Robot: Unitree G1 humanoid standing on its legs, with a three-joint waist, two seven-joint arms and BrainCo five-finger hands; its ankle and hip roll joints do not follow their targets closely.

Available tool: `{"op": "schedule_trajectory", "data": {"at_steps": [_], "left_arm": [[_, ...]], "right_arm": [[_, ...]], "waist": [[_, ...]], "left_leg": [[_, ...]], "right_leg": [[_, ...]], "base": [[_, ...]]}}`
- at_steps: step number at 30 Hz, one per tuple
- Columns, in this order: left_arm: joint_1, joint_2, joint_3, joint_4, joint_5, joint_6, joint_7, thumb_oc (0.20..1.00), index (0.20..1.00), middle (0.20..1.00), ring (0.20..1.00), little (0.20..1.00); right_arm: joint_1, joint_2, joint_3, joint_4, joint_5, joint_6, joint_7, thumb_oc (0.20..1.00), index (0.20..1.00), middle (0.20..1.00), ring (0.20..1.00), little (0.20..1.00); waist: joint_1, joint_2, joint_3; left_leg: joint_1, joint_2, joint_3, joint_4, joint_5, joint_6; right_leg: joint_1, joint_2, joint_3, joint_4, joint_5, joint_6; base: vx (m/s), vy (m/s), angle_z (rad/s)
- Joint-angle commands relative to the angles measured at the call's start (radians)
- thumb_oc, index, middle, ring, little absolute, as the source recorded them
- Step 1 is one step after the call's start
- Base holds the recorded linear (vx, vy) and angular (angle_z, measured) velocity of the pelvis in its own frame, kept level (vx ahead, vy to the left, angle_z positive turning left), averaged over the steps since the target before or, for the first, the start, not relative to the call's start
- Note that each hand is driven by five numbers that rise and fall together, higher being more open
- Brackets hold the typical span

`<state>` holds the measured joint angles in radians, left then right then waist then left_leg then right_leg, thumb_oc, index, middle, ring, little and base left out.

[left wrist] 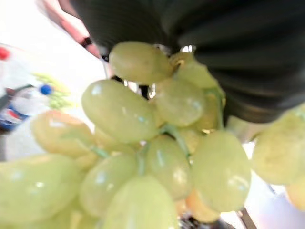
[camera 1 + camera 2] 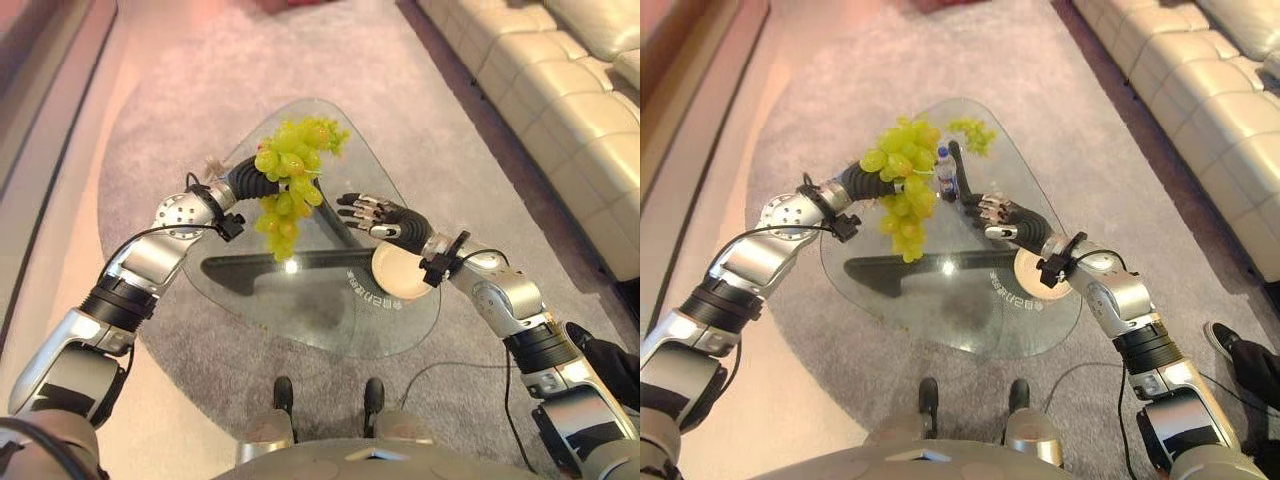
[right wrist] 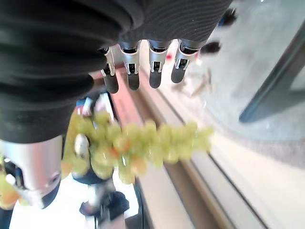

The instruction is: Pick up fruits into the plate

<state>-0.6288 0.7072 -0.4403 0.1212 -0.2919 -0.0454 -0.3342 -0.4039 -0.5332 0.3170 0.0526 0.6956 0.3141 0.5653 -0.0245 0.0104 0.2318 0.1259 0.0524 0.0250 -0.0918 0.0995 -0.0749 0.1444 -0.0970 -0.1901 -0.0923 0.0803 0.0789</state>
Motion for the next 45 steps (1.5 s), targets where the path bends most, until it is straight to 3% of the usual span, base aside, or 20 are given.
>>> {"op": "schedule_trajectory", "data": {"at_steps": [1, 7, 19, 32, 33, 34, 35, 45], "left_arm": [[-0.046, -0.026, -0.038, -0.024, -0.106, -0.029, -0.034, 0.200, 0.200, 0.200, 0.200, 0.200], [-0.088, -0.060, -0.083, -0.070, -0.193, 0.005, -0.073, 0.200, 0.200, 0.200, 0.200, 0.200], [-0.119, -0.103, -0.094, -0.130, -0.273, 0.019, -0.047, 0.200, 0.200, 0.200, 0.200, 0.200], [-0.105, -0.150, -0.075, -0.140, -0.269, 0.032, -0.029, 0.200, 0.200, 0.200, 0.200, 0.200], [-0.105, -0.152, -0.075, -0.141, -0.268, 0.034, -0.029, 0.200, 0.200, 0.200, 0.200, 0.200], [-0.103, -0.152, -0.073, -0.142, -0.267, 0.034, -0.031, 0.200, 0.200, 0.200, 0.200, 0.200], [-0.101, -0.152, -0.073, -0.142, -0.263, 0.033, -0.032, 0.200, 0.200, 0.200, 0.200, 0.200], [-0.097, -0.157, -0.063, -0.141, -0.255, 0.047, -0.041, 0.200, 0.200, 0.200, 0.200, 0.200]], "right_arm": [[0.004, 0.011, 0.040, -0.060, 0.120, 0.017, 0.055, 1.000, 1.000, 1.000, 1.000, 1.000], [-0.001, 0.042, 0.094, -0.125, 0.225, 0.068, 0.090, 1.000, 1.000, 1.000, 1.000, 1.000], [-0.021, 0.107, 0.184, -0.168, 0.265, 0.061, 0.094, 1.000, 1.000, 1.000, 1.000, 1.000], [-0.027, 0.172, 0.218, -0.195, 0.279, 0.031, 0.049, 1.000, 1.000, 1.000, 1.000, 1.000], [-0.026, 0.174, 0.219, -0.197, 0.278, 0.031, 0.050, 0.846, 0.846, 0.846, 0.846, 0.846], [-0.025, 0.176, 0.221, -0.199, 0.277, 0.029, 0.048, 0.445, 0.445, 0.445, 0.445, 0.445], [-0.024, 0.177, 0.223, -0.201, 0.280, 0.024, 0.046, 0.200, 0.200, 0.200, 0.200, 0.200], [-0.025, 0.189, 0.223, -0.205, 0.286, 0.023, 0.024, 0.200, 0.200, 0.200, 0.200, 0.200]], "waist": [[0.023, -0.032, -0.122], [0.030, -0.030, -0.147], [0.033, -0.025, -0.157], [0.036, -0.019, -0.159], [0.036, -0.019, -0.159], [0.036, -0.019, -0.159], [0.036, -0.019, -0.158], [0.038, -0.018, -0.156]], "left_leg": [[0.050, -0.035, 0.061, 0.041, -0.149, 0.018], [0.074, -0.035, 0.057, 0.022, -0.150, 0.020], [0.076, -0.031, 0.059, 0.010, -0.142, 0.020], [0.079, -0.031, 0.057, 0.005, -0.140, 0.023], [0.079, -0.031, 0.056, 0.005, -0.141, 0.023], [0.079, -0.031, 0.056, 0.005, -0.141, 0.023], [0.080, -0.031, 0.057, 0.005, -0.141, 0.023], [0.082, -0.031, 0.053, 0.007, -0.144, 0.026]], "right_leg": [[0.009, -0.054, 0.000, 0.037, -0.050, 0.064], [0.040, -0.054, -0.012, 0.020, -0.053, 0.065], [0.046, -0.051, -0.004, 0.005, -0.051, 0.062], [0.048, -0.052, 0.003, 0.005, -0.055, 0.058], [0.048, -0.052, 0.004, 0.005, -0.054, 0.059], [0.048, -0.053, 0.004, 0.005, -0.054, 0.058], [0.048, -0.053, 0.004, 0.005, -0.054, 0.058], [0.050, -0.054, 0.006, 0.005, -0.057, 0.057]], "base": [[0.04, 0.026, 0.10], [0.00, 0.010, 0.01], [-0.02, 0.004, 0.01], [0.00, 0.000, 0.00], [0.00, 0.000, 0.00], [0.00, 0.000, 0.00], [0.00, 0.000, 0.00], [0.00, 0.000, 0.00]]}}
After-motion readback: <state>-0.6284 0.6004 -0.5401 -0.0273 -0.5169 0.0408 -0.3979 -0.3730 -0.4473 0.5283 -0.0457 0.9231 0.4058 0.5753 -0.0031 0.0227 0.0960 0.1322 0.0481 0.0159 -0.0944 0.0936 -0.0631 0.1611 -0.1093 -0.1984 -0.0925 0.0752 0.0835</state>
